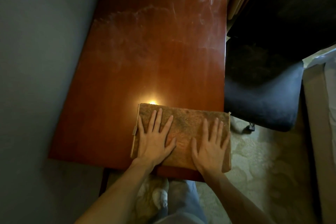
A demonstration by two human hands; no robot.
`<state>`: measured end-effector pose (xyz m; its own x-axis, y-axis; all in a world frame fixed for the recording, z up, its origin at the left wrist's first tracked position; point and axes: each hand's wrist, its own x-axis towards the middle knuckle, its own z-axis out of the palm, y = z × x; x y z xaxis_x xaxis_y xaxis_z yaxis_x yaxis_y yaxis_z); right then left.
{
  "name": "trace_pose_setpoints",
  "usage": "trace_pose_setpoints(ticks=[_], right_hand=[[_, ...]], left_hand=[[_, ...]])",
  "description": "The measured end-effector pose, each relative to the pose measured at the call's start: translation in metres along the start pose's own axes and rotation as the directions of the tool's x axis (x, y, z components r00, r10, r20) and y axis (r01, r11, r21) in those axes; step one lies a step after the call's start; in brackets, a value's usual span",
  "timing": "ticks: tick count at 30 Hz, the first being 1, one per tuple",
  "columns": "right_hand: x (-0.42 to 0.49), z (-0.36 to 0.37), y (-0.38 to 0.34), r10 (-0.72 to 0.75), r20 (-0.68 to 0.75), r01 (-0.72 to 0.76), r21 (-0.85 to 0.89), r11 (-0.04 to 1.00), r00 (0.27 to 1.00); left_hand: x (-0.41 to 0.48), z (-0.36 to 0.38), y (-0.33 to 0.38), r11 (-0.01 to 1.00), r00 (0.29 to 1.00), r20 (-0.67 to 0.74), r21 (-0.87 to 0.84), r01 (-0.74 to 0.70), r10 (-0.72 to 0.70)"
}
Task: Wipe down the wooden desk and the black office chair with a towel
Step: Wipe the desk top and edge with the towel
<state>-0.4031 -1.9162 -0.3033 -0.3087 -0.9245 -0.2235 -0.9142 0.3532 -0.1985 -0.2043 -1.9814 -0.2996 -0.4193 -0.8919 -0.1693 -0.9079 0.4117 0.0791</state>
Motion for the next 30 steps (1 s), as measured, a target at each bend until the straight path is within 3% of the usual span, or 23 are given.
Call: trace_pose_setpoints(ticks=[4,16,23,30], right_hand=[[0.016,0.005,-0.011,0.086,0.025,-0.086,0.009,0.996,0.996],[0.113,0.001,-0.044,-0.145,-0.106,0.135,-0.098,0.986,0.984],[0.178,-0.008,-0.070,-0.196,-0.175,0.177,-0.123,0.977,0.965],[0.242,-0.018,-0.097,-0.147,-0.227,0.125,-0.111,0.986,0.963]], left_hand=[[0.018,0.004,-0.017,0.995,0.994,-0.043,-0.007,-0.098,0.098],[0.068,0.005,-0.052,0.990,0.986,-0.120,-0.090,0.105,-0.116],[0.133,-0.005,-0.081,0.989,0.976,-0.166,-0.076,0.127,-0.138],[0.214,-0.024,-0.111,0.994,0.974,-0.205,-0.070,0.084,-0.097]])
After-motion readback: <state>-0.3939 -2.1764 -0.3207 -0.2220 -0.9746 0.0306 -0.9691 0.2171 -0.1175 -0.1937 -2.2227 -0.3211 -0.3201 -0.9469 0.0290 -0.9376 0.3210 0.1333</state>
